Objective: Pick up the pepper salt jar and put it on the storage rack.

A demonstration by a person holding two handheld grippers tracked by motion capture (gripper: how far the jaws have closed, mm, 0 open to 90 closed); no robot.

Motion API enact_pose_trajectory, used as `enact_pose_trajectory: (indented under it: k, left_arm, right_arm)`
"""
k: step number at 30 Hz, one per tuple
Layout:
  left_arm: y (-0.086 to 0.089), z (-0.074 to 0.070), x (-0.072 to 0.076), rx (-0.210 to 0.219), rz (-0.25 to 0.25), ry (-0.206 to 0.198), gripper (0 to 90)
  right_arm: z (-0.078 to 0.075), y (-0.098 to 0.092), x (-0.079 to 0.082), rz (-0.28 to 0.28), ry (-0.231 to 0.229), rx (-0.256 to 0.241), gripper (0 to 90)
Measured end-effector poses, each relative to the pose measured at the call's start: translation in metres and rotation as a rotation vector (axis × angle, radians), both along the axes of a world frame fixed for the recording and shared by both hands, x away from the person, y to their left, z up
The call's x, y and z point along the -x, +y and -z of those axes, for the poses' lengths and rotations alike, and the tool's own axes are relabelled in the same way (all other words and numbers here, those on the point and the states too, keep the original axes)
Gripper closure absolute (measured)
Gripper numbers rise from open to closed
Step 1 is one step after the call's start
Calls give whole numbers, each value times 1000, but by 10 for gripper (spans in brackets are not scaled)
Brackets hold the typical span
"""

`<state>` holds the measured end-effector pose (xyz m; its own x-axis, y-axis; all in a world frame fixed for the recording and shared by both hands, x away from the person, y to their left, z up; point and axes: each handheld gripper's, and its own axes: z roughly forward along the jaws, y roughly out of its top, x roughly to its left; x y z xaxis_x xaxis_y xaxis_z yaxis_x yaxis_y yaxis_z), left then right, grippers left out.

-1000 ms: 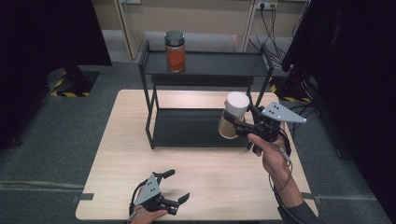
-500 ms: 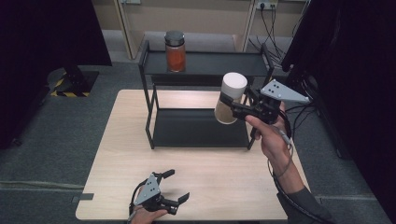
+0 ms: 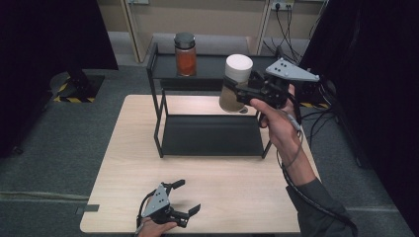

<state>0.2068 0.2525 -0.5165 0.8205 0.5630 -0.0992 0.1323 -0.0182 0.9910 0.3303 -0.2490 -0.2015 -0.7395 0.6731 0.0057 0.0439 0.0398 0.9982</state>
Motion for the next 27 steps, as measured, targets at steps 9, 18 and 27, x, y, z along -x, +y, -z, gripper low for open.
enact_pose_trajectory:
  k: [9, 18, 27]
  left_arm:
    - [0, 0, 1, 2, 3, -2, 26]
    - [0, -1, 1, -4, 9, -4, 26]
    - [0, 0, 1, 0, 12, -5, 26]
  right_arm:
    - [-18, 22, -14, 31, -5, 5, 353]
    - [-30, 40, -27, 70, -27, 18, 353]
    - [-34, 54, -43, 126, -23, 29, 353]
